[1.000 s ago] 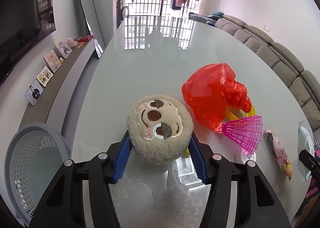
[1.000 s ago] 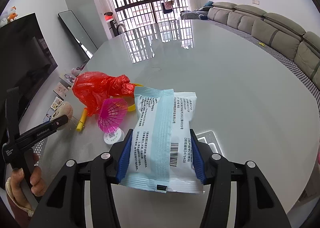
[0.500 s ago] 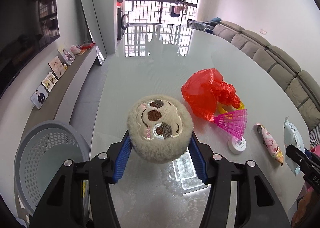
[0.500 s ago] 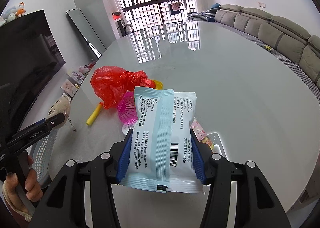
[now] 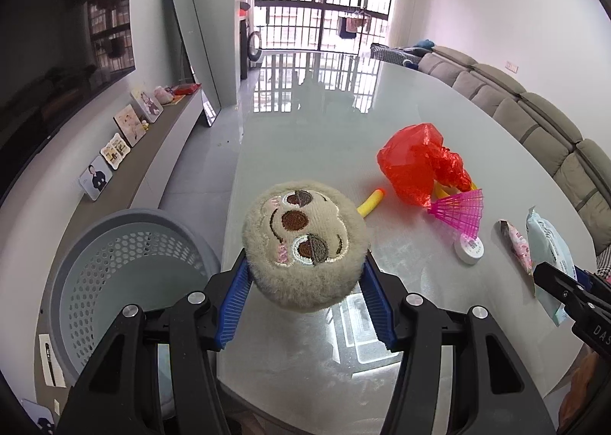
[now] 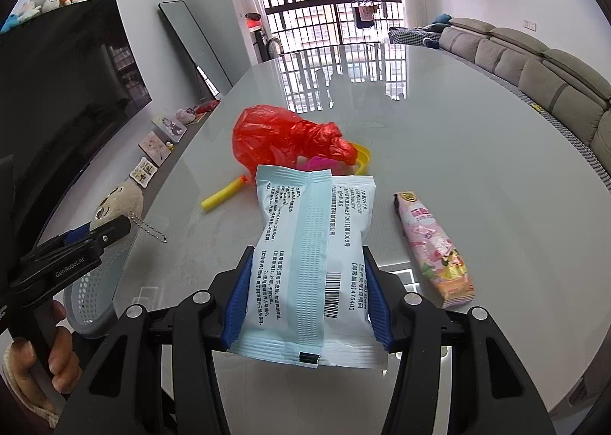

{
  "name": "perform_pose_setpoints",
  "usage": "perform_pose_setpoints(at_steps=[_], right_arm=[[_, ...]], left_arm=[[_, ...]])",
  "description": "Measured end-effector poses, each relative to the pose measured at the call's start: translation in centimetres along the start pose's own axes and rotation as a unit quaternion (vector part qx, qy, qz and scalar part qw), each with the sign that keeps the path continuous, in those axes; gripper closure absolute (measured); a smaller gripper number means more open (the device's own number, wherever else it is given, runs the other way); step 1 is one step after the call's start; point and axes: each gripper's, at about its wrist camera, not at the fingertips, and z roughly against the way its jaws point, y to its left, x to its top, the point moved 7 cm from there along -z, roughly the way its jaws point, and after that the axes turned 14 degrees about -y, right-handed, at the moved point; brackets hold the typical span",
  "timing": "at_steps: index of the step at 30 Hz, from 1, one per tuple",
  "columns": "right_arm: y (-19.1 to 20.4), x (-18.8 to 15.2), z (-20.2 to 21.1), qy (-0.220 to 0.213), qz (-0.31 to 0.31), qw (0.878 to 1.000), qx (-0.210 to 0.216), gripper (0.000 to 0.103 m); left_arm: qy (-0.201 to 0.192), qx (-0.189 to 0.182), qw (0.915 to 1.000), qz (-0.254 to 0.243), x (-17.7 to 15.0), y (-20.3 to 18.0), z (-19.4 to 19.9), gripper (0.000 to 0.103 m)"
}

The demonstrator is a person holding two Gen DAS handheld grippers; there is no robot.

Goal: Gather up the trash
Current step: 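Carry the plush toy and snack bag over the gray basket with both grippers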

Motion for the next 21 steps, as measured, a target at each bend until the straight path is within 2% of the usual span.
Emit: perform_pose_setpoints(at_steps=[10, 21], right_arm=[[7.0, 0.1, -1.4, 0.006, 0.039, 0.998, 0.053, 0.052], [15.1, 0.4, -4.2, 0.019, 0.083, 0.99, 0.11, 0.052]], left_arm=[[-0.004, 0.038, 0.9992, 0.009, -0.9, 5.4, 1.3, 0.048], [-0.001, 0.073, 0.9968, 0.033, -1.8, 11.7, 1.6, 0.048]])
